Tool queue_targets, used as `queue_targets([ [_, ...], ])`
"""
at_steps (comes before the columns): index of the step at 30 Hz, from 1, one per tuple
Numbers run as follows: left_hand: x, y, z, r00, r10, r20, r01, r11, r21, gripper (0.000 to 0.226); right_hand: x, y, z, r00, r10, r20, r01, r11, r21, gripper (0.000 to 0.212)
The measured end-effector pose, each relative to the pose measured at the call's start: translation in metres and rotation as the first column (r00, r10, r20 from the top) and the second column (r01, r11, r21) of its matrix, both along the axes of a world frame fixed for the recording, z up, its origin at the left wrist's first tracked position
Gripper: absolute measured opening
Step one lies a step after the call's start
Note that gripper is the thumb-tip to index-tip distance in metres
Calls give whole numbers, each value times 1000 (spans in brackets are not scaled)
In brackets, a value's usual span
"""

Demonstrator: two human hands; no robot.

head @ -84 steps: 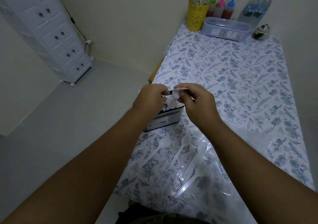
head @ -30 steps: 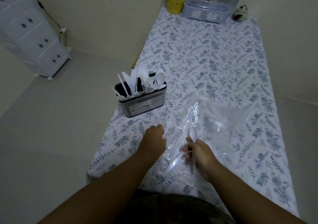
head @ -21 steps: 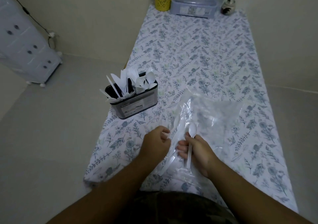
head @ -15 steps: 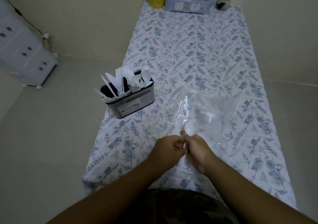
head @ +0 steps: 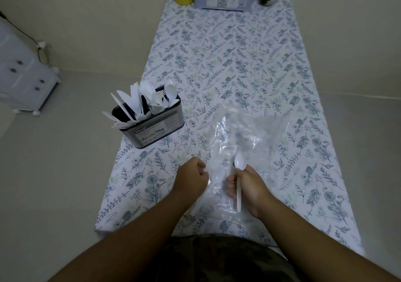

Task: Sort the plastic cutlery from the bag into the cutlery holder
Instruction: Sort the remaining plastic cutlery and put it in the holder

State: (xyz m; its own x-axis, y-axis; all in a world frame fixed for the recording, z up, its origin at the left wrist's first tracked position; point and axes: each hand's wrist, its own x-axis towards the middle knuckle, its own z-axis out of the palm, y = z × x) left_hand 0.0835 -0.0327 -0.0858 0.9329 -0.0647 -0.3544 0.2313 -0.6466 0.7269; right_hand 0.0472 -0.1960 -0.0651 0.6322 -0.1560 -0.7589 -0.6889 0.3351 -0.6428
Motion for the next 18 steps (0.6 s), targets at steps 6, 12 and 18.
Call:
queue_targets([
  [6,-27,-8,29,997,-67,-27,60,976,-207,21,5,5,3,997,26,73,-35,992,125,26],
  [12,-40,-13,27,981,-182,70,190,972,-137,8,2,9,1,992,83,92,-79,995,-56,25],
  [18,-37,7,10,952,-306,11,299,936,185,21,-3,-2,-2,999,10,34,-6,995,-98,19],
])
